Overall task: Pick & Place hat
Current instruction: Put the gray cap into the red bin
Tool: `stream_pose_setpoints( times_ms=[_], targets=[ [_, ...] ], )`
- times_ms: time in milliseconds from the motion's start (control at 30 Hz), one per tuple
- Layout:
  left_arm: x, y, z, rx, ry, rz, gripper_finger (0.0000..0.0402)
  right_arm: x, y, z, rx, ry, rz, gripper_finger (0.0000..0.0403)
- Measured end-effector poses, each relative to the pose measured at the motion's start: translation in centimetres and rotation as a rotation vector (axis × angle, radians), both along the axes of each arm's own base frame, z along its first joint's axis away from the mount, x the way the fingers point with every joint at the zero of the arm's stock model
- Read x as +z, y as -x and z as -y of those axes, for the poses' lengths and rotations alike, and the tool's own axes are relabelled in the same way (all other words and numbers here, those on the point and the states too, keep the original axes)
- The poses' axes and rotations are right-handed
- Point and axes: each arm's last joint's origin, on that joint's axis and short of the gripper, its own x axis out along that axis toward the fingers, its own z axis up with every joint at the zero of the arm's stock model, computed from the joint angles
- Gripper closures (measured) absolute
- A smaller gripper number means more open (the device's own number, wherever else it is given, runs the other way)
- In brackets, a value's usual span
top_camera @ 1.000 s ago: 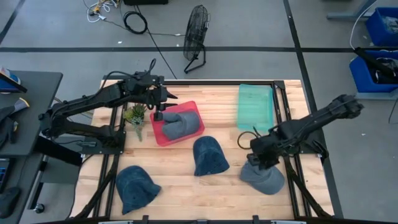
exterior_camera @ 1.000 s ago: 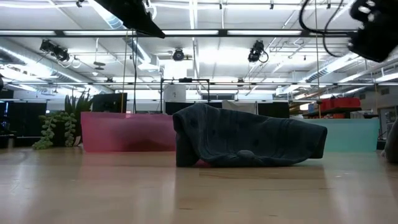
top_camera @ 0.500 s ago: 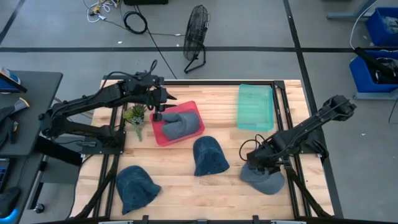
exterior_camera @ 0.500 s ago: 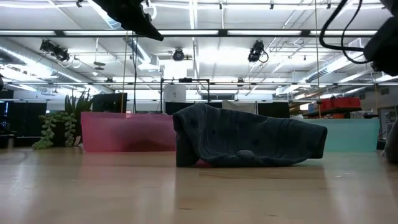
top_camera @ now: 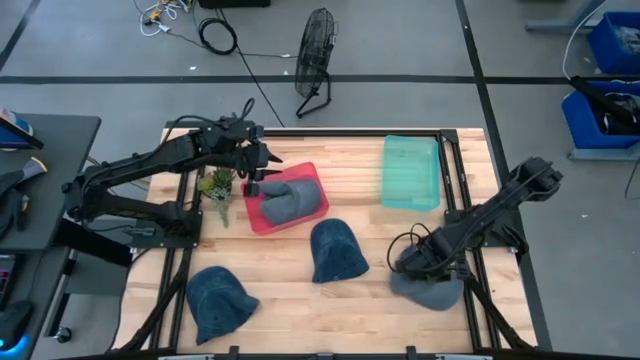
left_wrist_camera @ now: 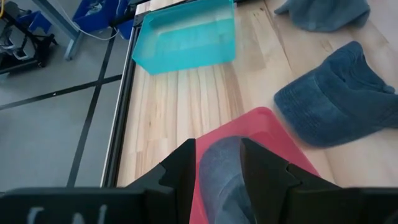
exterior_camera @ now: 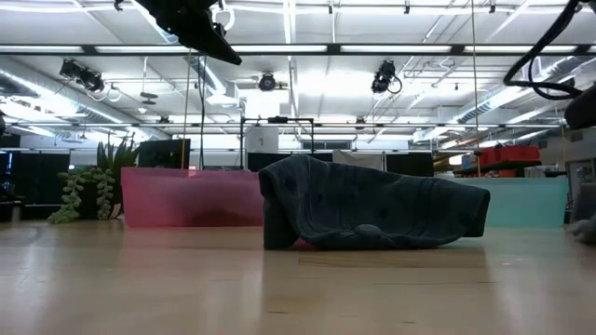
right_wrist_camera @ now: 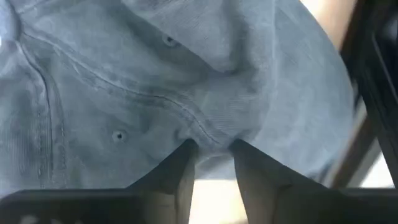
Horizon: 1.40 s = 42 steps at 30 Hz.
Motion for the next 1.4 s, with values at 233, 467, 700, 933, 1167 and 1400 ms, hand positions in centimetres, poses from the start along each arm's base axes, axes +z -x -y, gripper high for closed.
stream_pose_setpoints(
  times_ms=[233, 467, 700, 933, 1167, 1400],
  targets=[
    [0.0, 0.0, 0.0, 0.0, 0.0, 0.0, 0.0273, -0.1, 0.5, 0.4, 0.076, 0.067, -0.017, 0.0328],
    [0.0, 0.0, 0.0, 0.0, 0.0, 0.001, 0.0273, -0.1, 0.7, 0.6, 0.241, 0.107, 0.028, 0.0394],
    [0.0, 0.0, 0.1, -0.006, 0.016, 0.006, 0.0273, 1.5, -0.6, -0.2, 0.433, 0.046, 0.153, 0.0398],
    [0.1, -0.1, 0.5, -0.136, 0.107, 0.041, 0.0273, 7.6, -2.5, -1.2, 0.754, 0.057, 0.336, 0.0401],
    [-0.5, -2.1, 2.3, -0.242, 0.34, 0.064, 0.0273, 10.1, -4.2, -0.3, 0.97, 0.378, 0.49, 0.0402],
    [-2.4, -6.7, 5.9, -0.409, 0.328, 0.096, 0.0273, 10.4, -6.4, 1.8, 1.136, 0.575, 0.55, 0.0403]
  ],
)
